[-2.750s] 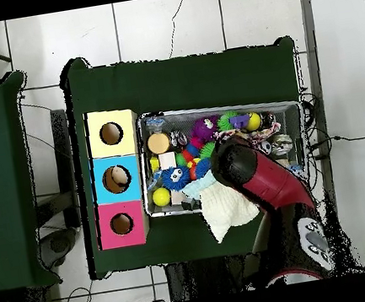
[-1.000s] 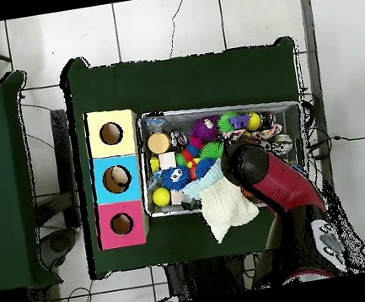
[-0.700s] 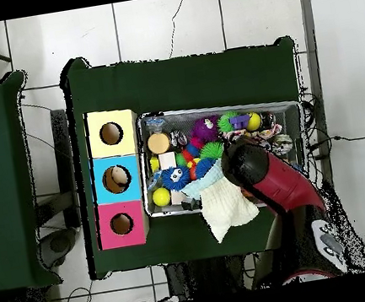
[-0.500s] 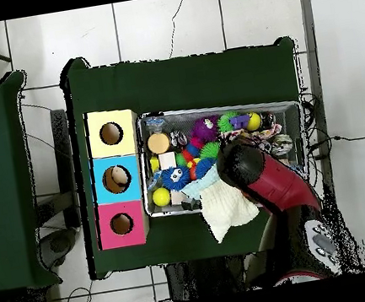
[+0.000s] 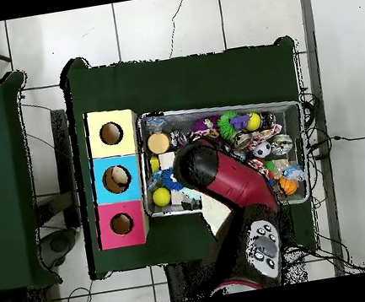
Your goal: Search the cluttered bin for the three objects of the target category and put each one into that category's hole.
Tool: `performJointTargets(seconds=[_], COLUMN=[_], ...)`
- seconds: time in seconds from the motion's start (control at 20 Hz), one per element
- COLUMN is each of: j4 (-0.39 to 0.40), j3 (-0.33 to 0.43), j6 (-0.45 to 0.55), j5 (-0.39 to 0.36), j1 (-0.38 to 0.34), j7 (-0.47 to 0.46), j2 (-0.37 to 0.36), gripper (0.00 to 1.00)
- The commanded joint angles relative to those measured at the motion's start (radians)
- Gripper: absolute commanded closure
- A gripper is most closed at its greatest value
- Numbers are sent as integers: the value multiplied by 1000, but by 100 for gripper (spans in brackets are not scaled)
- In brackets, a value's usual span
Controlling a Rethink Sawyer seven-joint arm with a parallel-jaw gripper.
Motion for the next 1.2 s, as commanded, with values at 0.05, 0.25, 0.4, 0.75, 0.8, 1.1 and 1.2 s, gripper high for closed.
performJointTargets(seconds=[0.05,0.25,0.4,0.75,0.8,1.1,1.2], j4=[-1,18,36,65,63,42,38], j3=[28,60,102,222,238,253,254], j6=[69,35,-16,-151,-171,-152,-139], j5=[76,58,27,-95,-117,-191,-206], j1=[6,-27,-80,-255,-279,-327,-330], j7=[332,307,276,163,156,147,157], j2=[78,71,71,103,112,118,113], gripper=[100,100,100,100,100,100,100])
